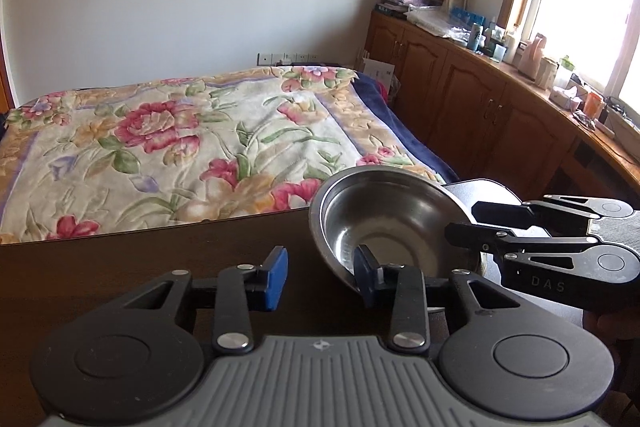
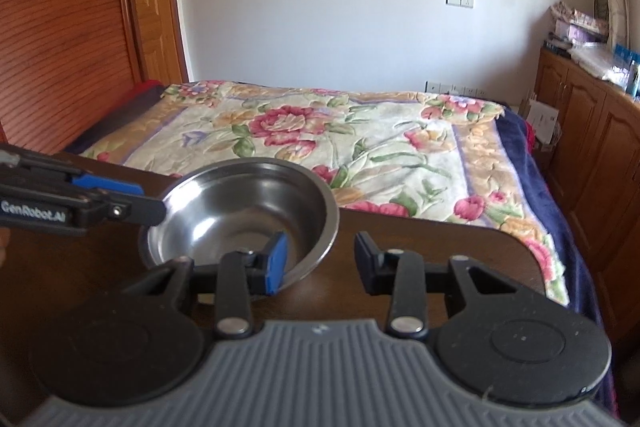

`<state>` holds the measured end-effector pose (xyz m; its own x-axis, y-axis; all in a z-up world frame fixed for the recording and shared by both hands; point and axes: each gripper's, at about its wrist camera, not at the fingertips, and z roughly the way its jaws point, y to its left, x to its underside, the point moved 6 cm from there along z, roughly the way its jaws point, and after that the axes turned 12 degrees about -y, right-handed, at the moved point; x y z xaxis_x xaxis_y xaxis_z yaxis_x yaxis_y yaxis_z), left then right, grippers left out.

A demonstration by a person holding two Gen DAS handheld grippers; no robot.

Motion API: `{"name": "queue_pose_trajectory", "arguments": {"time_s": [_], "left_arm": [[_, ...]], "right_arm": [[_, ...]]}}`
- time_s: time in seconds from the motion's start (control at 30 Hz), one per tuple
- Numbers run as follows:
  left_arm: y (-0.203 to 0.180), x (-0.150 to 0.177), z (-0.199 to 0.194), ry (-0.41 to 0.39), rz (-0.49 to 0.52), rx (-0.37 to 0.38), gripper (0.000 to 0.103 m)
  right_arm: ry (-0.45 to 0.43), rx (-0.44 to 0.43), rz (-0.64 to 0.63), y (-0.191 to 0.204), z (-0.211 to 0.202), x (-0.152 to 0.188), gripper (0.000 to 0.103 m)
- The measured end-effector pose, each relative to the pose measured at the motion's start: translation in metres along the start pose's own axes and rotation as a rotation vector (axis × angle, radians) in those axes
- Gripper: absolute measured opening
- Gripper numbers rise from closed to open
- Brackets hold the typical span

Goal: Organize plates and bowls

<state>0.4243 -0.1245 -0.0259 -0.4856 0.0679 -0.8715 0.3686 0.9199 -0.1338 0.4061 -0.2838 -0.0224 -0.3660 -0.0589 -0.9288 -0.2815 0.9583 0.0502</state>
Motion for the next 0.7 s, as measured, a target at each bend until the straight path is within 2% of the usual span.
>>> {"name": "queue_pose_trajectory", "arguments": {"time_s": [0.13,0.2,0.5,0.7], "left_arm": [[-0.004,0.002,0.003,0.011,-0.008,0.018,0.031],[-0.005,0.003,0.005,0.022,-0.015,0.026,0.023],[-0.004,0.013,0.009,0.053,-0.015,0.018,0.019],[-0.006,0.010,-0.004,0.052,-0.030,0.019,0.013]], "right_arm": [[0.020,-0.028,0.049,0.003,0.004,0.003,0.030],[0.019,-0.032,0.048,0.005,0.005,0.003,0.028],[0.037,-0.041,0.045,0.013,0.005,0.008,0.023],[0.018,-0.045,0.072,0.008,-0.007,-0.001,0.013]]}}
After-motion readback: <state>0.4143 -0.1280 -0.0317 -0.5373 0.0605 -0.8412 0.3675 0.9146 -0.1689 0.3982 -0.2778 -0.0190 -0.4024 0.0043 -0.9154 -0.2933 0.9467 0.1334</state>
